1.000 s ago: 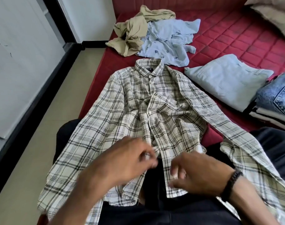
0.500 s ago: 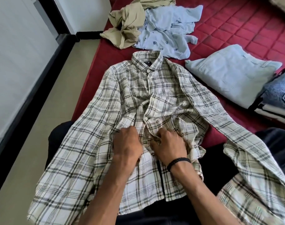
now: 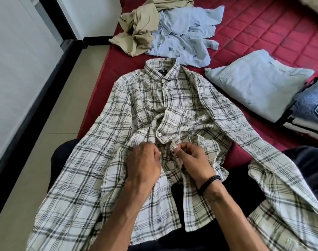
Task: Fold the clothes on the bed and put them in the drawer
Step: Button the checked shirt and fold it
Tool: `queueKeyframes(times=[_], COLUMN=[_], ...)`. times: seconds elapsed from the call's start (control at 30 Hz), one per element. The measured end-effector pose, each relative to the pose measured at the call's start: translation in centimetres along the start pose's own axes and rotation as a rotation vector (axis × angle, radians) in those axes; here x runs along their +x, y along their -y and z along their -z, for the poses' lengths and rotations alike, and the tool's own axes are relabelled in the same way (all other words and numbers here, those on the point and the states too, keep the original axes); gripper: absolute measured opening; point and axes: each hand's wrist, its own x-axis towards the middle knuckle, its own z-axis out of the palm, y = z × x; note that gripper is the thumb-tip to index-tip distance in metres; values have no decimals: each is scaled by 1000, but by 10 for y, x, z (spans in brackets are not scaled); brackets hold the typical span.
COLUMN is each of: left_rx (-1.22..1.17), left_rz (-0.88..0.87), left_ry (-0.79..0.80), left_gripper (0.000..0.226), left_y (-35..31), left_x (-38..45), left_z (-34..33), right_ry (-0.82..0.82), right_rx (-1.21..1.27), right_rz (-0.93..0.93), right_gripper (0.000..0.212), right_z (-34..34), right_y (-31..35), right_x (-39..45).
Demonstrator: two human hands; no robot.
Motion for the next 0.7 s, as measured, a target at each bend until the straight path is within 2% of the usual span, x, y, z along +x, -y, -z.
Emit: queueKeyframes(times=[0.1, 0.17, 0.23, 0.4, 0.6, 0.7], left_rx=[-239, -436, -517, -549, -509, -489], left_rz=[-35, 10, 55, 81, 128, 131], left_ry=[-132, -113, -85, -81, -60, -41], left_gripper=[4, 4, 4, 4, 7, 8], left_y=[-6, -9, -10, -13, -11, -10], left_x=[-6, -9, -11, -9, -5, -4], left_z=[1, -2, -7, -14, -15, -16], right_ry=[39, 67, 58, -8, -220, -250], right_rx=[116, 163, 147, -50, -375, -433], right_rz=[-27, -9, 36, 158, 359, 415], right_gripper=[12, 12, 10, 9, 11, 9], right_z=[0, 1, 0, -4, -13, -15], right_y=[-1, -1, -1, -4, -10, -8], right_x=[-1, -4, -5, -5, -5, -5])
